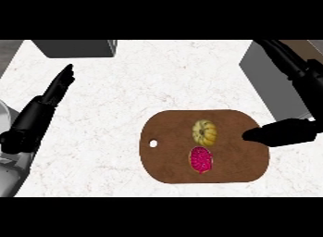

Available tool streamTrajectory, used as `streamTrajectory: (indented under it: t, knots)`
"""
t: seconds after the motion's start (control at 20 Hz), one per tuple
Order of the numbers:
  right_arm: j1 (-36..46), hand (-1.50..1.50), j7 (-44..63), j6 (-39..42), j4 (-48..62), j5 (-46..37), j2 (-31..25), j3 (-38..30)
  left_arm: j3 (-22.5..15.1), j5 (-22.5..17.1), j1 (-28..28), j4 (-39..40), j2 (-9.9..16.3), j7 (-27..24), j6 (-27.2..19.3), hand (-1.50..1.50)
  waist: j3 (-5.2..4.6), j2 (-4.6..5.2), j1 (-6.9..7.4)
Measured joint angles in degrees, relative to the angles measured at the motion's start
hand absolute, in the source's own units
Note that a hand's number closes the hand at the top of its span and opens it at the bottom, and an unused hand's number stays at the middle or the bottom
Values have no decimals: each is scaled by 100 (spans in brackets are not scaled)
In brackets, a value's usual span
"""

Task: Pick the squash from the cutting board and place it in the cardboard box

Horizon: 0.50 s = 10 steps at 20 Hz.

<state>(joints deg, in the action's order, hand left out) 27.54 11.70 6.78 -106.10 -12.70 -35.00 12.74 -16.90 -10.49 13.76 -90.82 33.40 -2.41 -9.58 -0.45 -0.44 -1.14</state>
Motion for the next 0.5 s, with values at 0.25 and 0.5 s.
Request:
streamTrajectory:
  t: [0.25,0.5]
  knots:
    - [284,-150,-139,612,-198,-805,-610,521,-109,36,76,169,-125,-132,222,0,25,35,73]
    - [653,-150,183,1374,-368,-1396,-804,1163,-110,97,147,291,-262,-197,313,0,31,38,119]
